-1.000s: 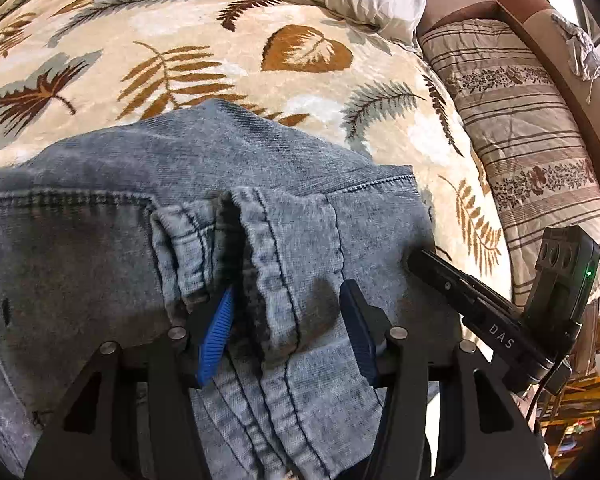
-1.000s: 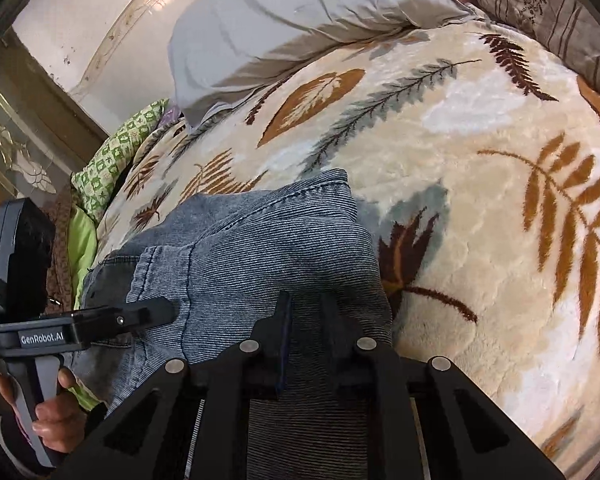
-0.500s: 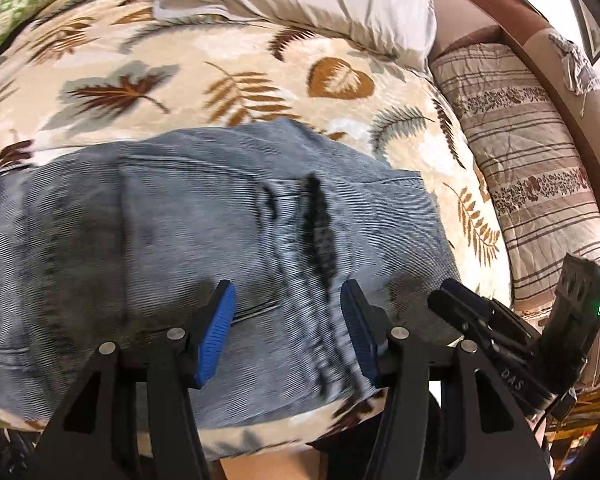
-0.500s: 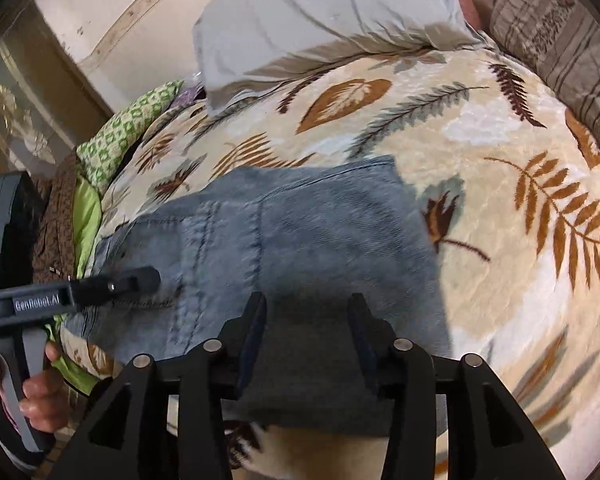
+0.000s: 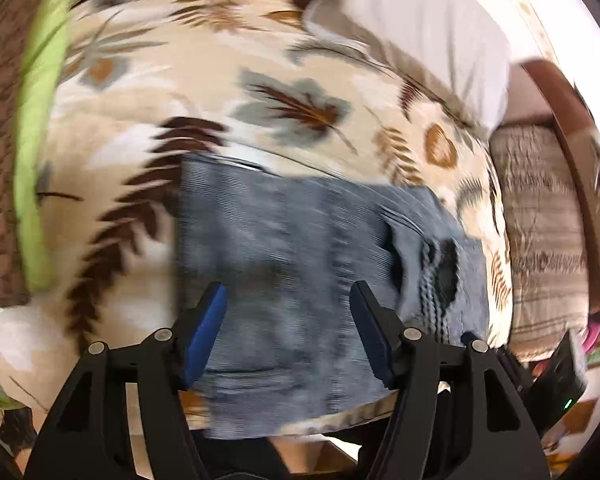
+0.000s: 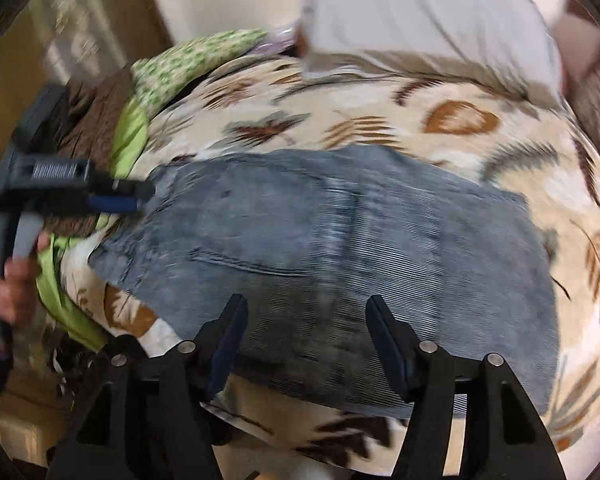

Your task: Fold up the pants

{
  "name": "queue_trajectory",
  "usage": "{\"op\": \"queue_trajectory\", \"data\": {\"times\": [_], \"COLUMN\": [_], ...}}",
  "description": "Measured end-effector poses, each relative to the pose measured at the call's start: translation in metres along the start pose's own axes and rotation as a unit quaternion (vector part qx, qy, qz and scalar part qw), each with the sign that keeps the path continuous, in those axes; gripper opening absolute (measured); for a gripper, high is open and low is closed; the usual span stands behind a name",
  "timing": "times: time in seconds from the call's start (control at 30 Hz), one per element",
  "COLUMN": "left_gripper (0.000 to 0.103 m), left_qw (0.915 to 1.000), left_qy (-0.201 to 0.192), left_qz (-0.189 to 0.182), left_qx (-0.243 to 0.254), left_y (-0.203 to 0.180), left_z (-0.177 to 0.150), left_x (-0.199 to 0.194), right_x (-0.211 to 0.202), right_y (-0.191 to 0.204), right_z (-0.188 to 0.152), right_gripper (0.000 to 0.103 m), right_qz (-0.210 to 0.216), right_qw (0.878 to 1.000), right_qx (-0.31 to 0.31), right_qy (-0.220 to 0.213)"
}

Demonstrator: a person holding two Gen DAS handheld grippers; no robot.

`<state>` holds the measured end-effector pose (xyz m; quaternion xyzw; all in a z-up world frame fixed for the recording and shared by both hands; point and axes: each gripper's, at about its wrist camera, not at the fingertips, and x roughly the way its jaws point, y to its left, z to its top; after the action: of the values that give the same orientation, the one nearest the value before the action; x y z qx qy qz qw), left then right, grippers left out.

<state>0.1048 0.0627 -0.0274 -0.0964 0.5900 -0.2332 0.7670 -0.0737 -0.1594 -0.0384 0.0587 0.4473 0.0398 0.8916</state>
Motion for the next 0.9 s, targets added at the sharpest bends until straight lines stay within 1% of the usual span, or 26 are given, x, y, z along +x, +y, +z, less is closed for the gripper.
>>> {"op": "queue_trajectory", "data": {"times": [0.1,0.2,0.27,0.37,0.47,0.63,0.7,0.77,0.8,0.9], "left_gripper": [0.065,0.065,0.065,0.066,0.066,0.067,0.072,0.082,0.082,0.086], "left_qw": [0.9995,0.9980,0.9953,0.9929,0.9924,0.9917,0.9915,0.9904,0.9901,0.9886], "left_qy": [0.018,0.035,0.049,0.065,0.077,0.089,0.093,0.100,0.102,0.114], "left_qz": [-0.009,-0.031,-0.059,-0.077,-0.078,-0.078,-0.081,-0.090,-0.094,-0.099], "left_qx": [-0.023,-0.043,-0.060,-0.063,-0.056,-0.051,-0.042,-0.030,-0.023,0.004], "left_y": [0.028,0.049,0.060,0.064,0.063,0.067,0.067,0.063,0.061,0.049], "left_z": [0.010,0.016,0.021,0.026,0.033,0.049,0.055,0.060,0.062,0.066], "left_x": [0.000,0.006,0.012,0.022,0.031,0.042,0.045,0.049,0.051,0.060], "right_x": [0.009,0.018,0.024,0.036,0.046,0.069,0.081,0.093,0.100,0.105], "right_y": [0.035,0.070,0.094,0.130,0.164,0.205,0.218,0.227,0.231,0.235], "right_z": [0.006,0.009,0.008,0.003,-0.006,-0.024,-0.031,-0.036,-0.037,-0.034], "right_gripper": [0.064,0.067,0.070,0.070,0.071,0.074,0.074,0.075,0.075,0.076], "right_qz": [0.005,0.006,-0.005,-0.030,-0.058,-0.112,-0.138,-0.168,-0.181,-0.193], "right_qw": [0.999,0.997,0.994,0.984,0.970,0.937,0.921,0.905,0.899,0.895], "right_qx": [-0.036,-0.077,-0.113,-0.173,-0.235,-0.327,-0.363,-0.389,-0.397,-0.398], "right_qy": [0.004,0.001,-0.006,-0.015,-0.026,-0.036,-0.041,-0.043,-0.044,-0.058]}}
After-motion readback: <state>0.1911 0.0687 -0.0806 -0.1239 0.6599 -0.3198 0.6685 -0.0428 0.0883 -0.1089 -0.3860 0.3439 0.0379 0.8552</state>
